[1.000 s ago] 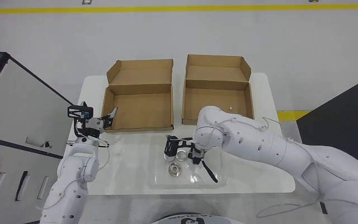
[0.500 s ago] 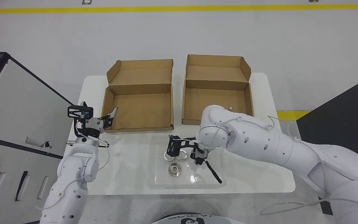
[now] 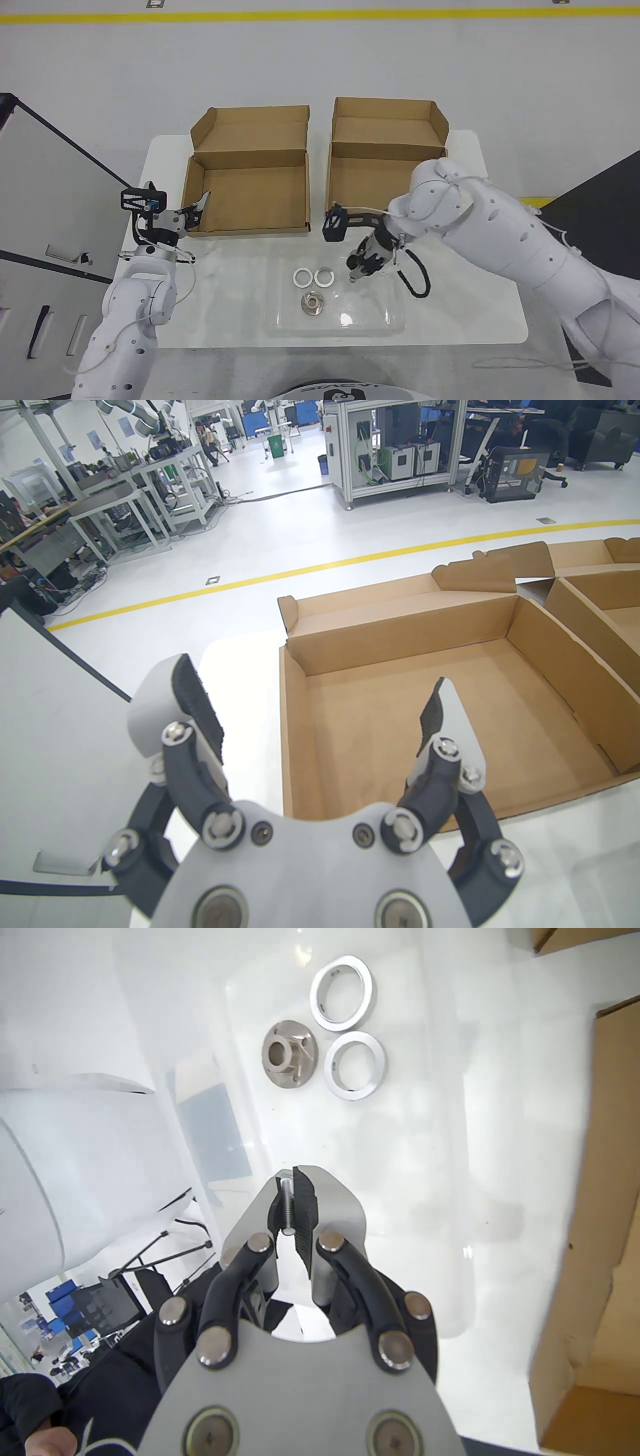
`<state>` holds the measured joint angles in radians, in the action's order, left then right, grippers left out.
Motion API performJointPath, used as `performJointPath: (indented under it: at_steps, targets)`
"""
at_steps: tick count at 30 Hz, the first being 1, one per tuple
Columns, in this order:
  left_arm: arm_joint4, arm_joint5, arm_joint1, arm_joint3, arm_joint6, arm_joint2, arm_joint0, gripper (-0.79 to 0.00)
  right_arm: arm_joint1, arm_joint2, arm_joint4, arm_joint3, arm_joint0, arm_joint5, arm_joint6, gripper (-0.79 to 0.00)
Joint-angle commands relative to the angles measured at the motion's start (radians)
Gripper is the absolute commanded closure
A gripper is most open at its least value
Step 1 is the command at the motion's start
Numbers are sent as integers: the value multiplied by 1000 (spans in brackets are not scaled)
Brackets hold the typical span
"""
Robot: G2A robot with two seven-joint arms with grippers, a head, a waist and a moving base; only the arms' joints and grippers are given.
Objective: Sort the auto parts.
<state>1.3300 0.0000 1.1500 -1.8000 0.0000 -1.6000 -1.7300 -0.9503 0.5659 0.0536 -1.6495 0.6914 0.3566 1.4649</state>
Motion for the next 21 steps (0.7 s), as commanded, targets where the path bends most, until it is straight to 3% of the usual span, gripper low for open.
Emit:
performJointPath:
  at_steps: [1, 11, 21]
  targets:
    - [0, 0, 0, 0, 0, 0, 0, -785, 28, 47, -71, -10, 33, 20, -21, 0]
    - [0, 0, 0, 0, 0, 0, 0, -785, 142, 124, -394, -58, 98, 143, -144, 0]
    - [0, 0, 0, 0, 0, 0, 0, -785, 178, 49, -634, -88, 35, 268, -269, 0]
